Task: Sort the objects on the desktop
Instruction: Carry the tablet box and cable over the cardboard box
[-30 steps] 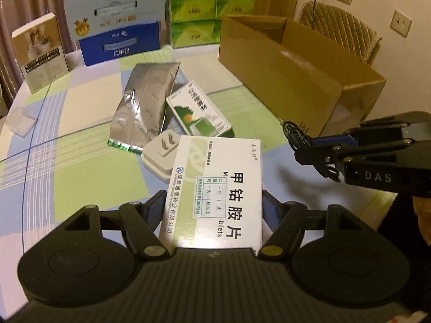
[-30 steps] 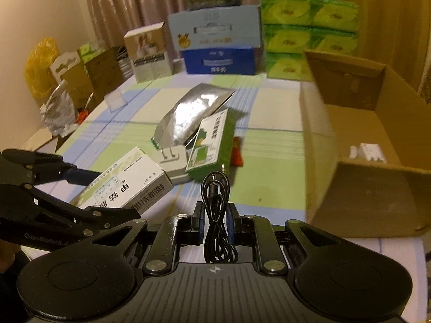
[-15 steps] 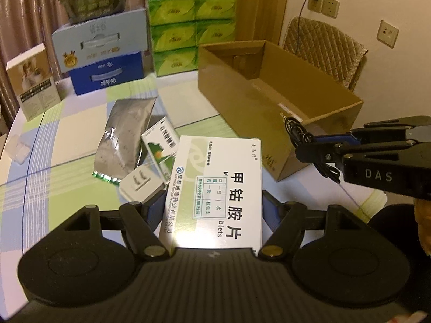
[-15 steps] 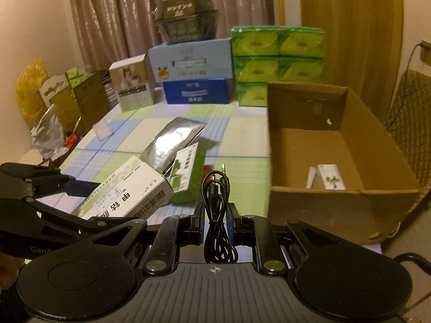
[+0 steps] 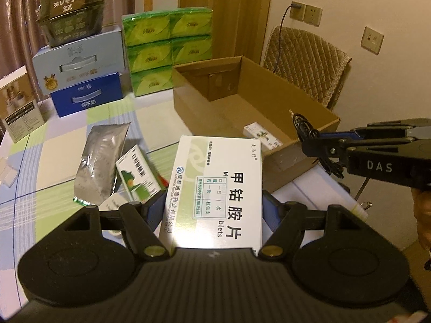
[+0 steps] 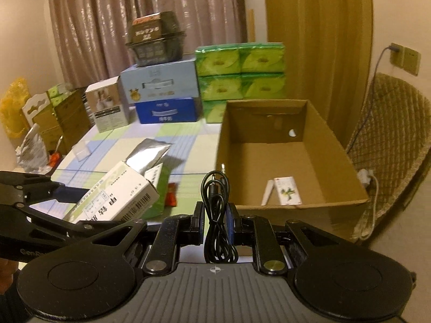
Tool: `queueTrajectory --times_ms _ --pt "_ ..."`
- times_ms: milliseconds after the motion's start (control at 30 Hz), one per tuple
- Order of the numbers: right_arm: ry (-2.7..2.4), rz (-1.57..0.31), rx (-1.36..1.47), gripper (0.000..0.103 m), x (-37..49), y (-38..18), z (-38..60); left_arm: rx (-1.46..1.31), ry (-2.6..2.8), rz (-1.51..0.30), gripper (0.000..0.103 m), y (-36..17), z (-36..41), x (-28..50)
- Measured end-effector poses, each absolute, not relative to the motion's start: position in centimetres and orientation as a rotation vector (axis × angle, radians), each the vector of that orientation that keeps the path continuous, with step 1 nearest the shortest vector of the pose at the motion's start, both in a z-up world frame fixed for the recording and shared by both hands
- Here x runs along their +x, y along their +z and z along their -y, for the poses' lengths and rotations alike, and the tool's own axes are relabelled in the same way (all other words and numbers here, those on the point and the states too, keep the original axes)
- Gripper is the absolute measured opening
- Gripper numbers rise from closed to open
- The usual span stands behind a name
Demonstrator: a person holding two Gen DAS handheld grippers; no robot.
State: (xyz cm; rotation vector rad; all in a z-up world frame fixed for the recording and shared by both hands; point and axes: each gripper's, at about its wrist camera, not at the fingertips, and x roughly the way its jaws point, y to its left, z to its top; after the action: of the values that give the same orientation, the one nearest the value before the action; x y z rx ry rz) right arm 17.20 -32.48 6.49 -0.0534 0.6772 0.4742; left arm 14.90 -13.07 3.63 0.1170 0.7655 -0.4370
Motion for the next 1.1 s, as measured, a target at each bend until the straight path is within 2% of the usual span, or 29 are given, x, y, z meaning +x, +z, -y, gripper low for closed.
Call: queueTrajectory --times_ms 700,1100 --pt "0.404 -0.697 -0.084 0.013 25.5 7.3 37.4 0.086 -0.473 -0.744 0.068 5.9 21.7 23.2" --pt "0.385 -0.734 -0.059 0.013 31.4 5.4 39.6 0.099 -0.484 -0.781 0.068 4.2 25.2 28.2"
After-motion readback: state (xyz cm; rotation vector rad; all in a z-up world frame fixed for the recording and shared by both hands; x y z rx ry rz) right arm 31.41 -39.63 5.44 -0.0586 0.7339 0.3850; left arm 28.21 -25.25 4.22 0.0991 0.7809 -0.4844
